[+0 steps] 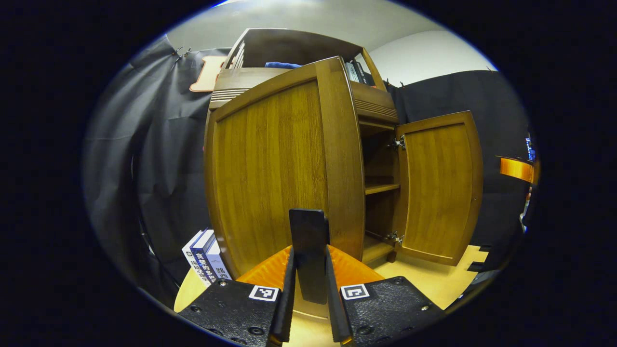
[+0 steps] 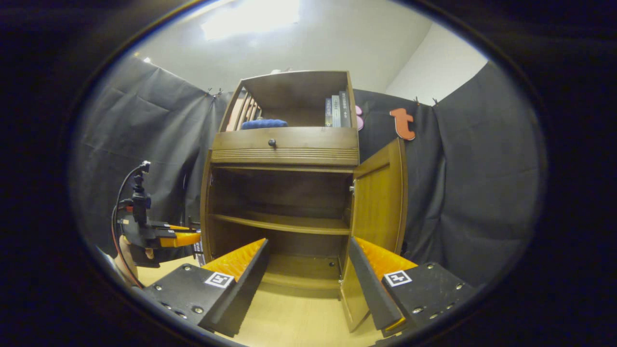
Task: Open the right door of the double-door shoe cabinet with the right hand, and open the left door with the left hand.
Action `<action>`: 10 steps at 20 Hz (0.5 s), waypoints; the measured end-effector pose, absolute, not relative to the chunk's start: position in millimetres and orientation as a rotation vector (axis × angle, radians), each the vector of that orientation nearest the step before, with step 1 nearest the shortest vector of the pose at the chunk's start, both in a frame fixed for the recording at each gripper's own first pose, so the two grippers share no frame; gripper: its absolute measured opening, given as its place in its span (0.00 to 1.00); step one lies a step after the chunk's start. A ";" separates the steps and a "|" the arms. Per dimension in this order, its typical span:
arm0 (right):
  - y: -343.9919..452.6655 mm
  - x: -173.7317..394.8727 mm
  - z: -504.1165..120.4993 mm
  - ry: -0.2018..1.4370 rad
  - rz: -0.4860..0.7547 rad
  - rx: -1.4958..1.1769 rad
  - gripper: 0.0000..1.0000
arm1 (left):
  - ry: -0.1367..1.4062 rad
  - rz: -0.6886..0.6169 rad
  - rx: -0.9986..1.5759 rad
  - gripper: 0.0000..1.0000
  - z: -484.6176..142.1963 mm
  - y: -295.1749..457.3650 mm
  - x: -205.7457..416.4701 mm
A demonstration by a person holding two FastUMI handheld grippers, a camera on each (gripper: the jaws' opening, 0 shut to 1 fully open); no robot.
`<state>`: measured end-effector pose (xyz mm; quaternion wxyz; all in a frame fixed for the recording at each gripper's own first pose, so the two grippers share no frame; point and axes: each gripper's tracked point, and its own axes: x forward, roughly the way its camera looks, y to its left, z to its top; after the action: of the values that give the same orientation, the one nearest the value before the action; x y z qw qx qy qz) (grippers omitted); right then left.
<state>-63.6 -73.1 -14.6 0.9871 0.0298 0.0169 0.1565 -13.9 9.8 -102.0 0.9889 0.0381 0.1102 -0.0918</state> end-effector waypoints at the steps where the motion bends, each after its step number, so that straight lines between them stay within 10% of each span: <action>1: -73.0 -63.4 -16.7 0.035 0.314 0.063 0.97 | 0.223 -0.180 0.074 0.34 -101.4 12.9 -16.6; 10: -75.2 -65.1 -18.0 0.018 0.312 0.099 0.98 | 0.254 -0.103 0.033 0.33 -93.2 54.1 -45.3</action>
<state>-65.1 -75.2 -18.0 0.9866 0.0493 0.0091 0.1555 -45.3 54.1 -93.2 0.9905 0.0163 0.1268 -0.0515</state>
